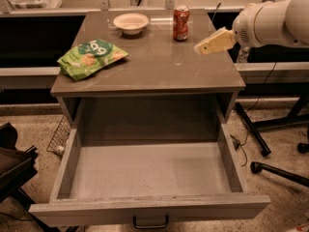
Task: Place coke can into top drawer
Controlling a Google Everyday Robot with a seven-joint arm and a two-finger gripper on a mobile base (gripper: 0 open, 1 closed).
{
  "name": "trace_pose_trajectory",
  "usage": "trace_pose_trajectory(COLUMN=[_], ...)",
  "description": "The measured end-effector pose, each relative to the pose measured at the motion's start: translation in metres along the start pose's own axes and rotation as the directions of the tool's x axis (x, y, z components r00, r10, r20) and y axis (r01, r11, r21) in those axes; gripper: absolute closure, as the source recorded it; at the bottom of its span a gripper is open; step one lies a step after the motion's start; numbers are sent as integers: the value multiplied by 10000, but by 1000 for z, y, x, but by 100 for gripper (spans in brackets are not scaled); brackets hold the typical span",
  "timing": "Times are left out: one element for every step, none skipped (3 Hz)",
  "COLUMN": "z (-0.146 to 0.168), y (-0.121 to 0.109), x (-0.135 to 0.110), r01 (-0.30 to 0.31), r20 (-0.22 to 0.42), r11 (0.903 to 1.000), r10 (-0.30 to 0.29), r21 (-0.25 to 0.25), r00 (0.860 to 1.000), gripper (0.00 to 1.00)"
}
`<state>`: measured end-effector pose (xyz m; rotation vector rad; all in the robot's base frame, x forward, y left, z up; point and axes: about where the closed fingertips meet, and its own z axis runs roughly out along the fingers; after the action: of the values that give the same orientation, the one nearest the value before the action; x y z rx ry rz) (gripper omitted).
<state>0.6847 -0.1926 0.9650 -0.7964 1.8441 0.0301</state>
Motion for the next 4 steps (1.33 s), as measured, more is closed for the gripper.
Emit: trace_pose_trajectory(z=[63, 137, 199, 201], y=[3, -7, -27, -26], x=[-10, -18, -22, -23], r01=[-937, -1903, -2659, -2661], r20=[1145, 2352, 3194, 3204], r11=[9955, 9815, 9639, 9638], r10=[947, 1903, 2568, 2577], r21=[-137, -230, -158, -182], r00=[9889, 9531, 9122, 9115], gripper=[0, 0, 0, 0])
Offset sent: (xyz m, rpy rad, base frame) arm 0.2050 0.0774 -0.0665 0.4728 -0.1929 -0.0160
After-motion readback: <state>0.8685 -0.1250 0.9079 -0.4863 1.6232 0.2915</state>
